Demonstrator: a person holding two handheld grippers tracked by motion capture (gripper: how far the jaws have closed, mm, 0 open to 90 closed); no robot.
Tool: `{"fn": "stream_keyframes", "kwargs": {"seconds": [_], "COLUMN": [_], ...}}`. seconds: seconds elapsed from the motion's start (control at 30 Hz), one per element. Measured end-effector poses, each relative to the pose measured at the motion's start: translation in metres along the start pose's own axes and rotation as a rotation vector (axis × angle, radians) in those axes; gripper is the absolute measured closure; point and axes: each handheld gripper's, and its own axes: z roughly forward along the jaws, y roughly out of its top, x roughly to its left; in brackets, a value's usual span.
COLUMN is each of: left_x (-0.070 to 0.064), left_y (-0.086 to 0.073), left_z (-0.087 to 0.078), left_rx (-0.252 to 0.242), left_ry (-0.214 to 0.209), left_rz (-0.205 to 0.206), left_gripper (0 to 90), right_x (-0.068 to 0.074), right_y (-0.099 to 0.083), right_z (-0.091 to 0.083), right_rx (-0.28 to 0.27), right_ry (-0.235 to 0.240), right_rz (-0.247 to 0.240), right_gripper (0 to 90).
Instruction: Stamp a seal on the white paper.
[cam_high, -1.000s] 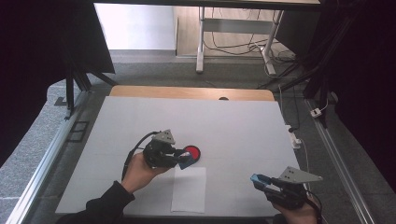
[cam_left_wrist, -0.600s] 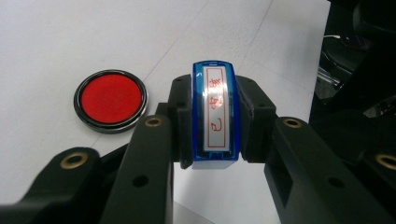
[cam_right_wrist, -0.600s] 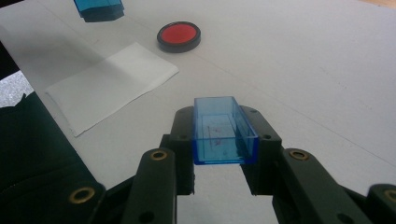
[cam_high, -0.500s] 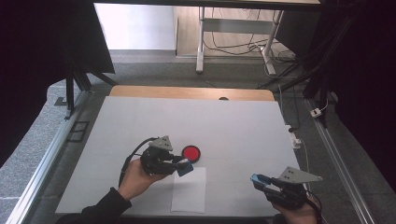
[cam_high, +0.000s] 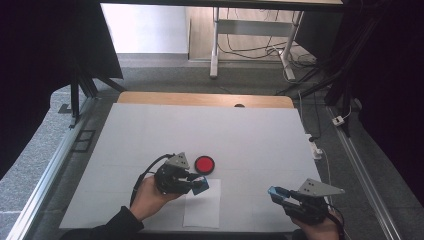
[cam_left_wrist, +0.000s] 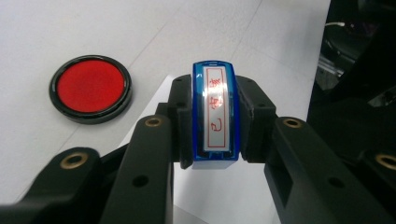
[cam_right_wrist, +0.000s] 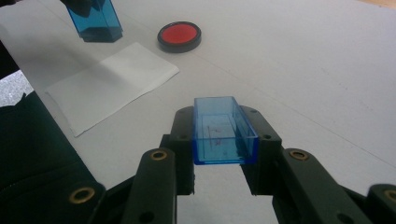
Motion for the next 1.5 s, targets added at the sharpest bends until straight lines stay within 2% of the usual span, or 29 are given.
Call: {"fn": "stream_keyframes", "kwargs": {"seconds": [0.17, 0.33, 0.73, 1.07, 1.4, 1.5], "left_x": [0.000, -0.002, -0.001, 0.003, 0.003, 0.001], "left_y": [-0.002, -0.004, -0.008, -0.012, -0.013, -0.013], "left_z": [0.010, 0.019, 0.035, 0.039, 0.042, 0.043], "left_rx": [0.022, 0.041, 0.076, 0.102, 0.102, 0.110], "left_ry": [-0.005, 0.009, 0.027, 0.061, 0.063, 0.077], "left_rz": [0.011, 0.036, 0.055, 0.061, 0.053, 0.071], "left_gripper": [70.0, 70.0, 70.1, 70.2, 70.4, 70.5], "right_x": [0.000, 0.000, 0.000, 0.000, 0.000, 0.000], "right_y": [0.000, 0.000, 0.000, 0.000, 0.000, 0.000], "right_z": [0.000, 0.000, 0.000, 0.000, 0.000, 0.000], "right_rx": [0.002, 0.002, 0.004, 0.004, 0.004, 0.004], "right_ry": [0.000, 0.000, 0.000, 0.000, 0.000, 0.000], "right_rz": [-0.002, -0.002, -0.001, 0.000, 0.000, 0.000], "right_gripper": [68.7, 68.7, 68.7, 68.7, 68.7, 68.7]}}
